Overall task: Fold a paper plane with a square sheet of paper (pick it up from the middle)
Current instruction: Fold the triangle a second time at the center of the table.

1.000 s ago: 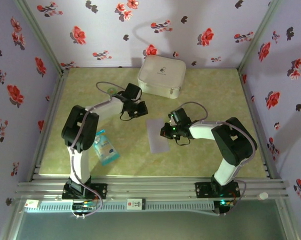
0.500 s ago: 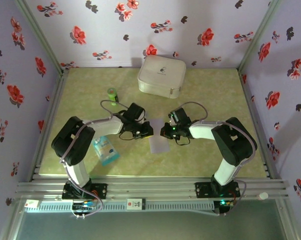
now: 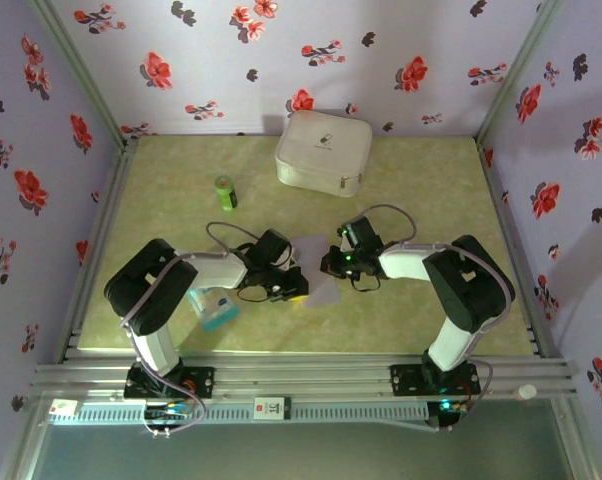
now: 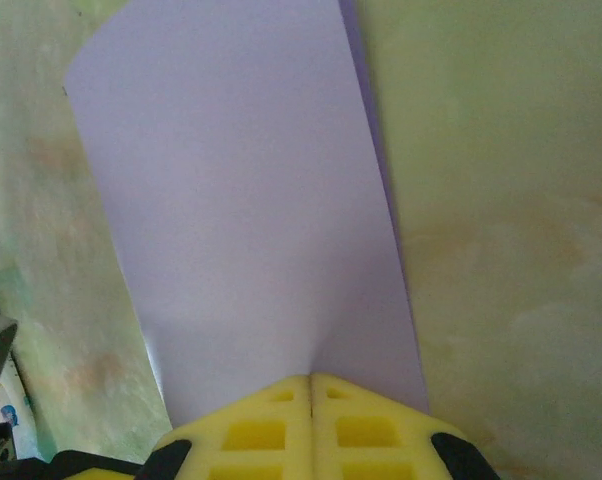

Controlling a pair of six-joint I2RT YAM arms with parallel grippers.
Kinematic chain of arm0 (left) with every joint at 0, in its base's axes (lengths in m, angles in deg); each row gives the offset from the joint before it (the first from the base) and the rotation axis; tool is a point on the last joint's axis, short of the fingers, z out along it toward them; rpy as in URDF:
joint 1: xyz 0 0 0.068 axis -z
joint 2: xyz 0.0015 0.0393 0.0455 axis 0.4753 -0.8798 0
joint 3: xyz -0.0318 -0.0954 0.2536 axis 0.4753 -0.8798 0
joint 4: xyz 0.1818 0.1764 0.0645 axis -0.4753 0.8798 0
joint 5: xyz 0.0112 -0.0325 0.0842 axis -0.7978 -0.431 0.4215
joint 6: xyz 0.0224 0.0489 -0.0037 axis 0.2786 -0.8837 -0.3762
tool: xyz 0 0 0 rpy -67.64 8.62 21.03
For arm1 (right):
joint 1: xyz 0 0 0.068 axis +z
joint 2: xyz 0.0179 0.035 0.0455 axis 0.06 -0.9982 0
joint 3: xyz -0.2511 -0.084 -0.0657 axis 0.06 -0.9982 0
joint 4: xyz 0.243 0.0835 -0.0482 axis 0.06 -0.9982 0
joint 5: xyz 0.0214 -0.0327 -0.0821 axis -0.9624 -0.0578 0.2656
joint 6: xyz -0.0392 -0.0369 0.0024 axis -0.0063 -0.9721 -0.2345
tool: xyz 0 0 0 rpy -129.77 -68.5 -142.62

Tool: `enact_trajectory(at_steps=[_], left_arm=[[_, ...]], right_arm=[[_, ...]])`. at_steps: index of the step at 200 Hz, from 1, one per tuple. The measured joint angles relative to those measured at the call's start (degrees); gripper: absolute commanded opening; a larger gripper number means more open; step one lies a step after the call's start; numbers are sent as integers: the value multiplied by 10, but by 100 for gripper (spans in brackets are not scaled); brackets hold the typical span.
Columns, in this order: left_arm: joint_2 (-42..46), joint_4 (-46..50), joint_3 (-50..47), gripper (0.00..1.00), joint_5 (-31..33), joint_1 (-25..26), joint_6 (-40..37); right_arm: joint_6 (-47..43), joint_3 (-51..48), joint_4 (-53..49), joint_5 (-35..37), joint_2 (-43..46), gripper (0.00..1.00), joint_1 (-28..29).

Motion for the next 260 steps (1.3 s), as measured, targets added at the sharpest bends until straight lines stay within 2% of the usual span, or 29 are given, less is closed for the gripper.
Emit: enact_trajectory(at_steps=[28, 88, 135, 162, 186, 212, 260], left_arm=[[23, 9, -23, 13, 0, 6, -9], [93, 109, -24, 13, 18, 17, -60], [150, 111, -1, 13, 59, -37, -54], [150, 109, 14, 14, 63, -71, -45], [134, 106, 53, 15, 59, -82, -45], [92, 95, 101, 14, 45, -89, -45], [-31, 78, 165, 14, 24, -107, -45]], right_arm=[[4, -3, 4, 0, 1, 0, 0], [3, 1, -2, 0, 2, 2, 1], [-6, 22, -70, -2, 19, 7, 12], [-5, 23, -124, 38, 90, 10, 12], [15, 4, -150, 87, 174, 13, 7], [53, -71, -141, 97, 254, 22, -1], [110, -148, -116, 79, 289, 27, -2]])
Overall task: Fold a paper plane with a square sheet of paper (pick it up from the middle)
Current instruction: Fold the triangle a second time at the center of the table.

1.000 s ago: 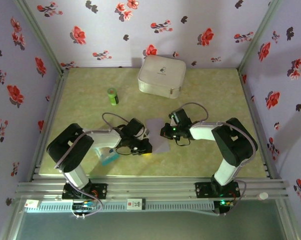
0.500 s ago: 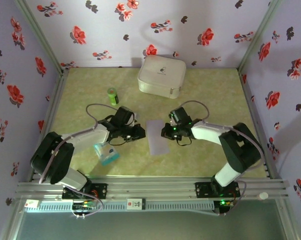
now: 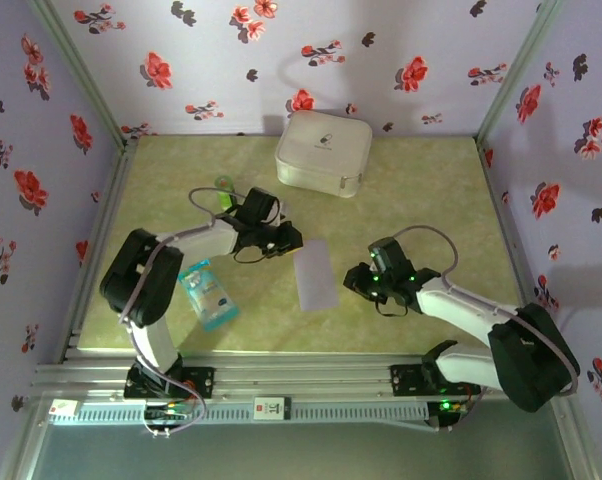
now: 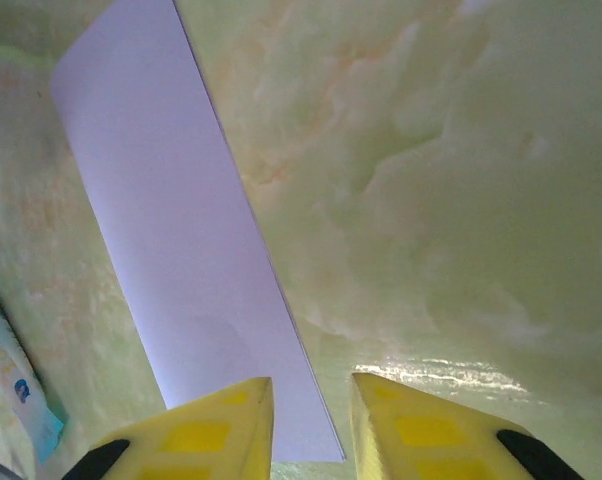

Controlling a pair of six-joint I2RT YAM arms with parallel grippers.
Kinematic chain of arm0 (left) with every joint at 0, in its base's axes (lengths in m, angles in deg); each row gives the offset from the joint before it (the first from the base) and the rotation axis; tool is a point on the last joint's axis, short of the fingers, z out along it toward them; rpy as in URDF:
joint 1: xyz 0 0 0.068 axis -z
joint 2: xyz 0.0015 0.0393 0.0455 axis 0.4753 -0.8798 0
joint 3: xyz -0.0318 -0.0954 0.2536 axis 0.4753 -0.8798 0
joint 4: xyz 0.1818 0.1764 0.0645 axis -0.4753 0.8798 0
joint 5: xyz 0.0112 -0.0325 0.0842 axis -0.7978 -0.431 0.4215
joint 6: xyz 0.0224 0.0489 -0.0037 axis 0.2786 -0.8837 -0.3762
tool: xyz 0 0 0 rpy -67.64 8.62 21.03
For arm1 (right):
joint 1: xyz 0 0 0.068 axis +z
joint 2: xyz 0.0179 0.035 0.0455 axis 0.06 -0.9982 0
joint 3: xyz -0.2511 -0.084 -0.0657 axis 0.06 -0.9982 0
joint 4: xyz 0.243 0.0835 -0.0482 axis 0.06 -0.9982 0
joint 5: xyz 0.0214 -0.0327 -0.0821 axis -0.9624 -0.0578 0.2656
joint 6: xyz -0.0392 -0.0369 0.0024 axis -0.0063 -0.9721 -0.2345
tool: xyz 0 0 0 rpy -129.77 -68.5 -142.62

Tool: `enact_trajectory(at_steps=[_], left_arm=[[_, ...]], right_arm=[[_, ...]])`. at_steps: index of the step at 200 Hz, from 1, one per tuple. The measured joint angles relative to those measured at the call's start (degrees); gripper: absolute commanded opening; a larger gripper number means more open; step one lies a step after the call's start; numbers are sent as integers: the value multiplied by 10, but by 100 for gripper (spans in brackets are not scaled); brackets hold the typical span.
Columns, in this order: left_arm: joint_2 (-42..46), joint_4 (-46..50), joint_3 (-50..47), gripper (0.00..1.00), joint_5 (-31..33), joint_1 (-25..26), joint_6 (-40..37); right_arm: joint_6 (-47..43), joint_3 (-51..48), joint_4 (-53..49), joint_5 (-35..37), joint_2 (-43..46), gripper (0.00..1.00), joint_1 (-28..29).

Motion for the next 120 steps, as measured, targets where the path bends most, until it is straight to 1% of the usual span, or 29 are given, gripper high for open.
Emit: enact_trajectory(at_steps=[21, 54, 91, 120], left_arm=[[-34, -3, 16, 14, -6, -3, 0], [-52, -5, 26, 14, -10, -4, 0], [-71, -23, 26, 14, -15, -7, 0], [-86, -39, 7, 14, -17, -12, 0]], right_arm=[[9, -3, 15, -13, -1, 27, 0], [17, -3, 32, -19, -3, 27, 0], [21, -3, 44, -31, -17, 28, 0], [21, -3, 50, -43, -37, 29, 1]])
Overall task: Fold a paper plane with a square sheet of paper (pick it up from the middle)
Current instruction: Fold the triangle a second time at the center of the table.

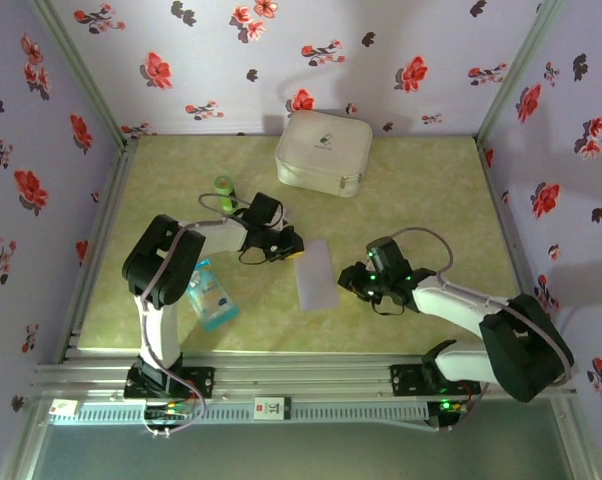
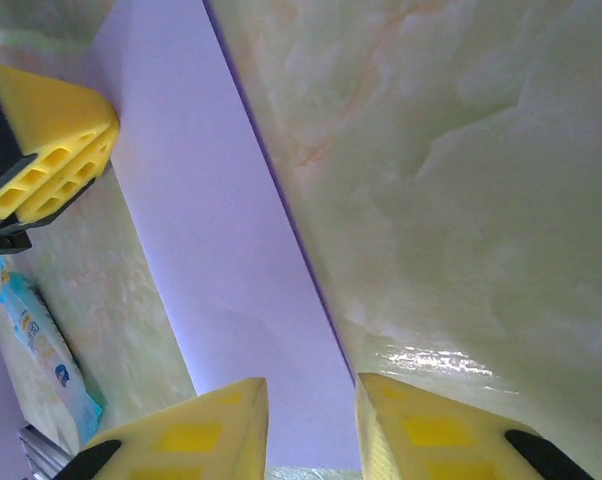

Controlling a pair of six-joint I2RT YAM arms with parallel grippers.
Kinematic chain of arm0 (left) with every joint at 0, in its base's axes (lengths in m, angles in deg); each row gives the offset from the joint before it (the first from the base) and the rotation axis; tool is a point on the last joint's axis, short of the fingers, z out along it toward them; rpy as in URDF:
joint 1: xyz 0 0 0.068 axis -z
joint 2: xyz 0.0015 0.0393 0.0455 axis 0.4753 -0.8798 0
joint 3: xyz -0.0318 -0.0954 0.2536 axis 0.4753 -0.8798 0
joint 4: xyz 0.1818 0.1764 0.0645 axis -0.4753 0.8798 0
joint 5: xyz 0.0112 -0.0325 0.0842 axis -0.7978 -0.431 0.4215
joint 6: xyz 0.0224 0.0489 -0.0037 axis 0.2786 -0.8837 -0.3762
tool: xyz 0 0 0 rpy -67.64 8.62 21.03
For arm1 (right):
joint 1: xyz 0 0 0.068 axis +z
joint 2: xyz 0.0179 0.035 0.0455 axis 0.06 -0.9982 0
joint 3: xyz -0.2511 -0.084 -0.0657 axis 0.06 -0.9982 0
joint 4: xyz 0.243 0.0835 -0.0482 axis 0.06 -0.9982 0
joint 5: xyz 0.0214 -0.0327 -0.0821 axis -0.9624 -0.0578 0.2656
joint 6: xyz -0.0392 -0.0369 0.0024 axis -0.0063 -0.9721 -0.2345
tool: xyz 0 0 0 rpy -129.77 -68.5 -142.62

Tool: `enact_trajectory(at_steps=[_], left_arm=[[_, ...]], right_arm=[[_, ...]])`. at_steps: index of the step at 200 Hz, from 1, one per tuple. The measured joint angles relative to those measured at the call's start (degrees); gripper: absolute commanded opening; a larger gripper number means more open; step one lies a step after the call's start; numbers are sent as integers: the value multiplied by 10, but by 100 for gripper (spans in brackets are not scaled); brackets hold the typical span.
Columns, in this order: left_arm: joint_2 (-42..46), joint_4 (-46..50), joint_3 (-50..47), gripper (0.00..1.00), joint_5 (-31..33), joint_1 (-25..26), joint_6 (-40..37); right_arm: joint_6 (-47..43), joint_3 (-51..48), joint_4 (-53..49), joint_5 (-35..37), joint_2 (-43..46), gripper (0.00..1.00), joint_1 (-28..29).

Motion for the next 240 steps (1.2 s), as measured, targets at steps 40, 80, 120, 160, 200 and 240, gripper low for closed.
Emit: enact_trajectory(at_steps=[40, 80, 120, 160, 200, 240], left_arm=[[-1, -36, -23, 14, -14, -6, 0], [-1, -57, -34, 14, -30, -9, 0], [-1, -63, -36, 14, -34, -10, 0], [-1, -65, -37, 14, -41, -10, -3], [-2, -66, -37, 15, -49, -11, -16], [-6, -62, -31, 15, -57, -13, -33]], right_arm=[[7, 0, 0, -12, -9, 36, 5], [15, 1, 7, -33, -26, 41, 7], [23, 2, 35, -64, -55, 42, 7], [31, 7, 83, -90, -75, 41, 7], [34, 10, 120, -106, -98, 40, 2], [35, 10, 159, -129, -125, 39, -17]])
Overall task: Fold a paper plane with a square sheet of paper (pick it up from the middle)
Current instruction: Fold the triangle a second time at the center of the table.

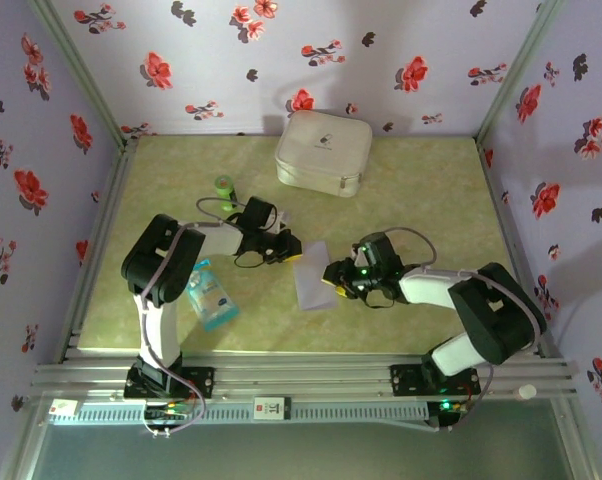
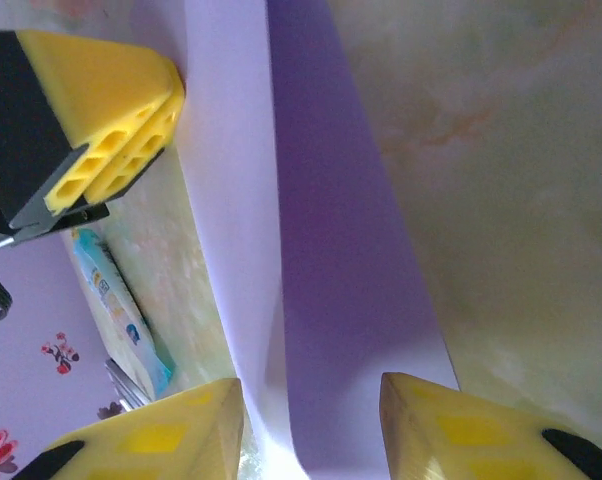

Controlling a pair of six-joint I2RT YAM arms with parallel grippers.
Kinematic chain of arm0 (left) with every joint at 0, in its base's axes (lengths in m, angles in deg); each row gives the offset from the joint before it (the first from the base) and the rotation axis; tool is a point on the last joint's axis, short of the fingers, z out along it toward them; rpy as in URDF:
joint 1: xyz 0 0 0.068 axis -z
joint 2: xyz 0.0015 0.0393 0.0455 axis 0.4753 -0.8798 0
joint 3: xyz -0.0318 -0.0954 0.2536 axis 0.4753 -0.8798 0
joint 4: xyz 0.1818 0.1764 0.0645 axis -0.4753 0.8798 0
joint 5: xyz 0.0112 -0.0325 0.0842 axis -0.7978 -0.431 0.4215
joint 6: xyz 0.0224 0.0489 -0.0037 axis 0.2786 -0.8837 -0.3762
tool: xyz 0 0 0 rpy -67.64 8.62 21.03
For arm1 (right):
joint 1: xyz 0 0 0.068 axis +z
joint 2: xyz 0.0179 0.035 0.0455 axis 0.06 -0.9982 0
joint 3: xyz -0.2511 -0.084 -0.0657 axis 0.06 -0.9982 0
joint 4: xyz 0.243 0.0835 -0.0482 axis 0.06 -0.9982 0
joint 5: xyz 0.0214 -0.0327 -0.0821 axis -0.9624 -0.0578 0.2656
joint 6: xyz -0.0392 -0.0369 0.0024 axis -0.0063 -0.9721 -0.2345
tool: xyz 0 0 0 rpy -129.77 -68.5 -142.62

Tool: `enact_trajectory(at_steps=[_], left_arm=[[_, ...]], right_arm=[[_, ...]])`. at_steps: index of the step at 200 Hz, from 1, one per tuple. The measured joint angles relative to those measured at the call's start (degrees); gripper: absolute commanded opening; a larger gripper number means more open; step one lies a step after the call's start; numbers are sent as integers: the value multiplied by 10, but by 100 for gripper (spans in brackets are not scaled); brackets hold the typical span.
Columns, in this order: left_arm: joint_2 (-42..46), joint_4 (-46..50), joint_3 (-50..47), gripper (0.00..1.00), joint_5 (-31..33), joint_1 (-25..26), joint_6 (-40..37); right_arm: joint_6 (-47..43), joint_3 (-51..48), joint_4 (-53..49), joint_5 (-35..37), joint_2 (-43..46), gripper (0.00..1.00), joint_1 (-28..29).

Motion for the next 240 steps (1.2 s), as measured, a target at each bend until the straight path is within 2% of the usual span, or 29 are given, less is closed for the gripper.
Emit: enact_trajectory(at_steps=[59, 90, 111, 133, 168, 213, 240], left_arm=[[-15, 24, 24, 15, -15, -2, -12], [-22, 25, 35, 16, -22, -2, -14], [-22, 20, 42, 22, -19, 1, -17], [-14, 20, 50, 35, -18, 6, -22], [54, 21, 45, 49, -5, 8, -30], [189, 1, -14, 54, 35, 12, -38], [247, -6, -71, 55, 69, 20, -52]], right_arm=[[1, 0, 59, -37, -34, 35, -19], [4, -2, 82, -43, -45, 28, -28], [10, -6, 102, -49, -55, 20, -31], [19, -13, 118, -52, -63, 14, -32], [24, -18, 125, -49, -66, 9, -32], [30, -20, 125, -11, -57, 7, -32], [40, -21, 125, 7, -48, 11, -32]])
